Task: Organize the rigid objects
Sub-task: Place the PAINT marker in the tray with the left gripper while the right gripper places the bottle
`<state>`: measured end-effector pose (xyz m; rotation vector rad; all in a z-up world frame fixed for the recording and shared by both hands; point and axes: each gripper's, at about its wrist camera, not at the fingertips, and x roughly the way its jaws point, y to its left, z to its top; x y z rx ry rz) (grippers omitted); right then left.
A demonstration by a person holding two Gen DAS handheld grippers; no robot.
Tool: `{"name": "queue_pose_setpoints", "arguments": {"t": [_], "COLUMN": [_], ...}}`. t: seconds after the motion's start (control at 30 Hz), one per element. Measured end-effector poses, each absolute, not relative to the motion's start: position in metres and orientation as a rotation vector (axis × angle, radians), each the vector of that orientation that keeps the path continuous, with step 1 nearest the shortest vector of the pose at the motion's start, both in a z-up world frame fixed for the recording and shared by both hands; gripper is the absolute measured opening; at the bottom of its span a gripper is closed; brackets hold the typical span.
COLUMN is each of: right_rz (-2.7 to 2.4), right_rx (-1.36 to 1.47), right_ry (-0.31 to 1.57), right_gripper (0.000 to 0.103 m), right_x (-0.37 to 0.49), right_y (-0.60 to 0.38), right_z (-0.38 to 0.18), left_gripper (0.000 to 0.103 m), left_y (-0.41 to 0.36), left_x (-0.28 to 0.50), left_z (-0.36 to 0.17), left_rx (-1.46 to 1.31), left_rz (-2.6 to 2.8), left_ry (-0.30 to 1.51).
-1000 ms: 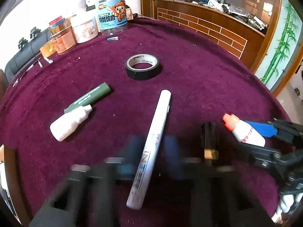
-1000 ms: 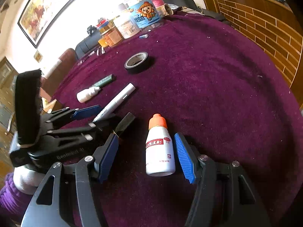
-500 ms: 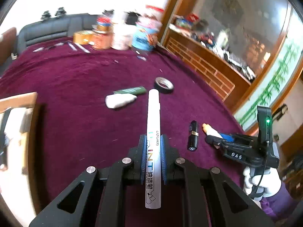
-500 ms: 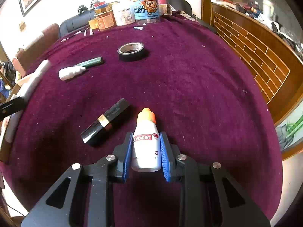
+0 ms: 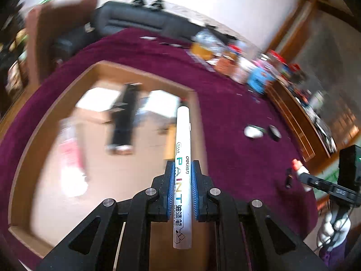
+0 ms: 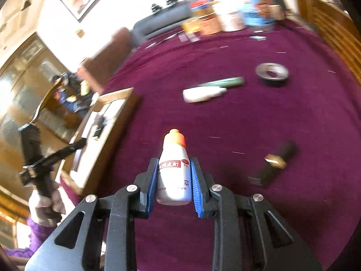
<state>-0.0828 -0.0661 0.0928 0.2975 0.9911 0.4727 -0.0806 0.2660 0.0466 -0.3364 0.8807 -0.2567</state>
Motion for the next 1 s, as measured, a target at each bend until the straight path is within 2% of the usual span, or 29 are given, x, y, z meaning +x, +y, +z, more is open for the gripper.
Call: {"name": "queue_pose_setpoints", "arguments": {"t": [0.33,0.37,0.4,0.47,0.57,0.63,0.7,1.0], "right_rz": [0.683,0.689,0.687,0.676,0.661,0.644,0.630,0.600], "right_rx": [0.210,0.200,0.182,0.135,0.075,0.047,0.027,0.007], "right_ry": [1.113,1.130,1.146,1.164,1.178,1.184,1.187,1.144], "right_gripper": [0.025,0.025,0.025,0.025,0.025,0.025,0.025,0.026], "right_x": [-0.043,-0.039,-0.036,-0.030,-0.026,-0.024,-0.022,-0.024], "right_y": [0.089,0.102,0.115,0.140,0.166,0.179,0.186,0.187], "right_z": [0.075,0.070,0.065,0.057,0.047,0.041,0.037,0.043], "left_gripper": [0.013,0.018,0.029,0.043,0.044,0.049,0.058,0.061], "left_y": [0.328,0.328,0.329,0.329,0.336,0.341,0.346,0.365], "left_x": [-0.081,-0.080,-0.080,-0.083,-0.088,-0.094,-0.100,-0.106], "left_z": [0.004,0.004,0.005,0.009,0.019,0.028,0.037,0.044], "left_rx": [-0.419,-0.420,-0.431,-0.432,-0.422,-0.410,-0.397,-0.435], "left_rz": [-0.095,-0.098,-0.107,-0.105,-0.110,-0.111,-0.086,-0.034], "left_ry": [0.982,0.982,0.975,0.956,0.915,0.878,0.835,0.767]}}
